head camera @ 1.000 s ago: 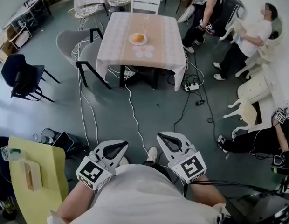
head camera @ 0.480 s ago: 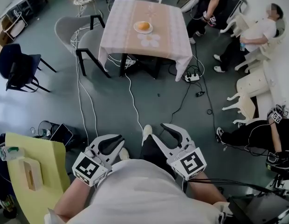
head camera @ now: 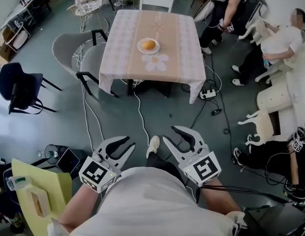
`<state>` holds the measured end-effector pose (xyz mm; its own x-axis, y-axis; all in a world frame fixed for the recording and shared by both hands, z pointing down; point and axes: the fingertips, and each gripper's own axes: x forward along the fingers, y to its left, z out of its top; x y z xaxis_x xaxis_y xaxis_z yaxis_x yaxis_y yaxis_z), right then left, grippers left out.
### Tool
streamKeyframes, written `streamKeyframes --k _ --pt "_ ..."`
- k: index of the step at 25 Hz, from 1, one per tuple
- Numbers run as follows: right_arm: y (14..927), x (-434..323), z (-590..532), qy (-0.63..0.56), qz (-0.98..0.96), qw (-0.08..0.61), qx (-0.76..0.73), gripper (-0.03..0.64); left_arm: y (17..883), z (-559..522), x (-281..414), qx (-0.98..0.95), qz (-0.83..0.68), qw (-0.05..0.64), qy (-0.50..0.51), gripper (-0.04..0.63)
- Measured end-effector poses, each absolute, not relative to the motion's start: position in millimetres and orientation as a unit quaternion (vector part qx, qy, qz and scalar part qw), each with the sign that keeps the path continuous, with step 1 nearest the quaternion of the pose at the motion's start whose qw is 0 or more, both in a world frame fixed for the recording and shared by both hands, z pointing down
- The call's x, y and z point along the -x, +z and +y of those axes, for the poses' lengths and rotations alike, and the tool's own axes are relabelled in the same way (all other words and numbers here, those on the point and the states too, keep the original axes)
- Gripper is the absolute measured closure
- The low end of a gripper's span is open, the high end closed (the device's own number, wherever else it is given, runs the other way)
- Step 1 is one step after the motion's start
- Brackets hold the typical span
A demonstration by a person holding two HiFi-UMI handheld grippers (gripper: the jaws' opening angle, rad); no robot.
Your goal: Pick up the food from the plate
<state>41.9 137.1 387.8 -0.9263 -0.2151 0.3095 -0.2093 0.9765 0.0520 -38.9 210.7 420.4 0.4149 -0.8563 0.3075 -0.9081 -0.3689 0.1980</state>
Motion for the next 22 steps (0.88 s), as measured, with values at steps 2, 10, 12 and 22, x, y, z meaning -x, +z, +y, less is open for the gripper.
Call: streamKeyframes --k 2,10,12,22 --pt "380.3 -38.6 104.4 -0.014 -0.983 0.149 -0.107 0.466 414.2 172.7 44.2 -0.826 -0.534 0.159 0.090 0.499" --pt "395.2 -49.6 -8.3 -0.010 -0.977 0.166 -0.130 0.465 404.2 29.7 66.2 -0.823 -0.541 0.140 0.095 0.468" --pt "395.6 -48.6 -24.2 -0.006 -0.976 0.166 -0.141 0.465 407.8 4.9 73.9 -0.826 -0.536 0.141 0.101 0.460" --pt "402.2 -8.1 -105.3 0.027 -0.952 0.177 -0.247 0.465 453.4 -138.4 157.5 -0.847 -0.488 0.140 0.157 0.402"
